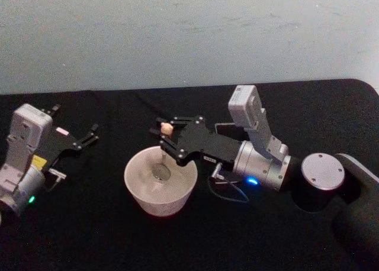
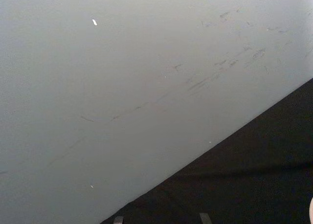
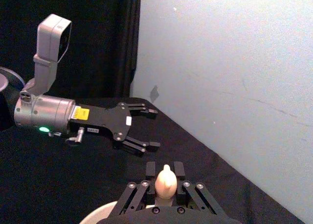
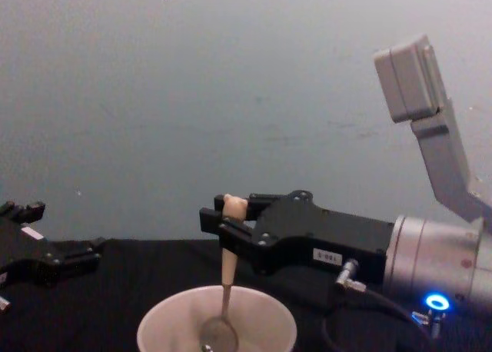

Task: Pick up the stirring spoon with one hand, stir inside the cup, then place it back in its original position.

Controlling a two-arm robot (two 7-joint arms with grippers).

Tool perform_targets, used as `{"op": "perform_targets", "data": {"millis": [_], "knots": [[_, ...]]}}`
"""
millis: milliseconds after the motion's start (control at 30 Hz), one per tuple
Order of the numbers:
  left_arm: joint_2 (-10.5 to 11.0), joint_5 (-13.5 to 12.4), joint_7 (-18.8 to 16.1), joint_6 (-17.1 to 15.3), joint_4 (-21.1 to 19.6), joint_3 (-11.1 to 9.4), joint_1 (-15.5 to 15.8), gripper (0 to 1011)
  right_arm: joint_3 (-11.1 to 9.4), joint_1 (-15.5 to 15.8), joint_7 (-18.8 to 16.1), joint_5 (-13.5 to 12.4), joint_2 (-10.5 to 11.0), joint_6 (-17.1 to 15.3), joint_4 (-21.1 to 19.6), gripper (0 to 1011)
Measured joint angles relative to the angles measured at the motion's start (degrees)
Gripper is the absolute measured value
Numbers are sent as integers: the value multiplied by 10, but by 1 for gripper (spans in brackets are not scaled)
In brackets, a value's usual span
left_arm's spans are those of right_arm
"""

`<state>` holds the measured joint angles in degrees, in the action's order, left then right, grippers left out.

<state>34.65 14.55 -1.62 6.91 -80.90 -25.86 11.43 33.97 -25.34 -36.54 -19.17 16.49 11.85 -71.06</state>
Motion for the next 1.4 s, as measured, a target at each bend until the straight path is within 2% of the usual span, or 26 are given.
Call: {"op": "perform_targets", "data": {"millis": [400, 667, 900, 1133, 1400], "knots": [[0, 0, 0, 0, 0, 0, 0, 1001, -9, 4, 4, 5, 4, 2, -4, 214], [0, 0, 0, 0, 0, 0, 0, 1002, -20, 26, 8, 5, 26, -4, -29, 214], [0, 0, 0, 0, 0, 0, 0, 1002, -26, 50, 1, -7, 43, -13, -62, 214], [0, 0, 0, 0, 0, 0, 0, 1001, -16, 61, -11, -16, 48, -21, -81, 214], [0, 0, 0, 0, 0, 0, 0, 1001, 2, 53, -19, -17, 35, -21, -75, 214]]}}
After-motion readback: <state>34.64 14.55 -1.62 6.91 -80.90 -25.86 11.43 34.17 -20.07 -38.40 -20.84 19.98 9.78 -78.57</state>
